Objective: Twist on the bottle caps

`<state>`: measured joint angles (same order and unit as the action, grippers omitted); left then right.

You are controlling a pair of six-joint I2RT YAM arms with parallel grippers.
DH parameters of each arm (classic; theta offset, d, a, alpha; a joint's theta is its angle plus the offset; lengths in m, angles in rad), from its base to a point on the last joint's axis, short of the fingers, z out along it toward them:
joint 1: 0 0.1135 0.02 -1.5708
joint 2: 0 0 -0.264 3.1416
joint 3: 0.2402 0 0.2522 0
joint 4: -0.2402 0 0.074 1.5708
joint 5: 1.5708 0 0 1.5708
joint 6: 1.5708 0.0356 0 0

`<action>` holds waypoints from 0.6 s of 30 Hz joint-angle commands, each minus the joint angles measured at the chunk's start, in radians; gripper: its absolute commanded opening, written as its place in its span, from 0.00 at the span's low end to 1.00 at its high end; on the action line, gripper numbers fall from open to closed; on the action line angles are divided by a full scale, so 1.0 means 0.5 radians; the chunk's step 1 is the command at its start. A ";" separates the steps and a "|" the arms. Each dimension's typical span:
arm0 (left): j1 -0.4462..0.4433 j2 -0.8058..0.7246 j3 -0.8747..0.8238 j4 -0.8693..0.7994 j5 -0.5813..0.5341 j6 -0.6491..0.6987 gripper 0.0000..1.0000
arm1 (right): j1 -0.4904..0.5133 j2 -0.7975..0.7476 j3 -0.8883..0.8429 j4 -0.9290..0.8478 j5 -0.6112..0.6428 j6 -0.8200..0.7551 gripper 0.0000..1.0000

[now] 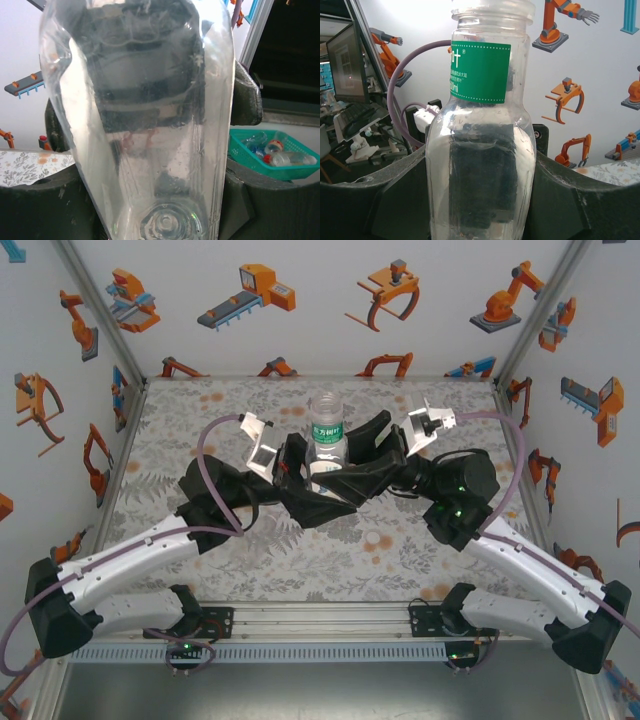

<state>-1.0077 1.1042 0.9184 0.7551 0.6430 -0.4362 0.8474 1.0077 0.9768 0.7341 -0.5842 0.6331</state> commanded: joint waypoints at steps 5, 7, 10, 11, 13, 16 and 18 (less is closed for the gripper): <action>-0.016 -0.122 0.045 -0.138 -0.037 0.103 0.42 | 0.016 -0.083 -0.002 -0.126 0.126 -0.113 0.58; -0.016 -0.166 0.032 -0.232 -0.066 0.156 0.42 | 0.015 -0.131 -0.006 -0.249 0.180 -0.194 0.65; -0.016 -0.241 0.023 -0.425 -0.137 0.260 0.41 | 0.017 -0.204 -0.007 -0.412 0.236 -0.308 0.70; -0.016 -0.272 0.021 -0.509 -0.180 0.302 0.41 | 0.017 -0.231 -0.005 -0.473 0.260 -0.347 0.70; -0.015 -0.320 0.016 -0.665 -0.266 0.378 0.39 | 0.017 -0.282 -0.007 -0.597 0.331 -0.421 0.71; -0.015 -0.396 0.016 -0.899 -0.408 0.479 0.35 | 0.017 -0.348 0.026 -0.907 0.534 -0.541 0.70; -0.015 -0.450 0.010 -1.059 -0.534 0.540 0.33 | 0.016 -0.382 0.056 -1.134 0.686 -0.605 0.70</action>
<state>-1.0092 0.9234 0.9180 0.3588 0.4664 -0.2573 0.8555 0.8383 0.9756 0.3645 -0.3962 0.4259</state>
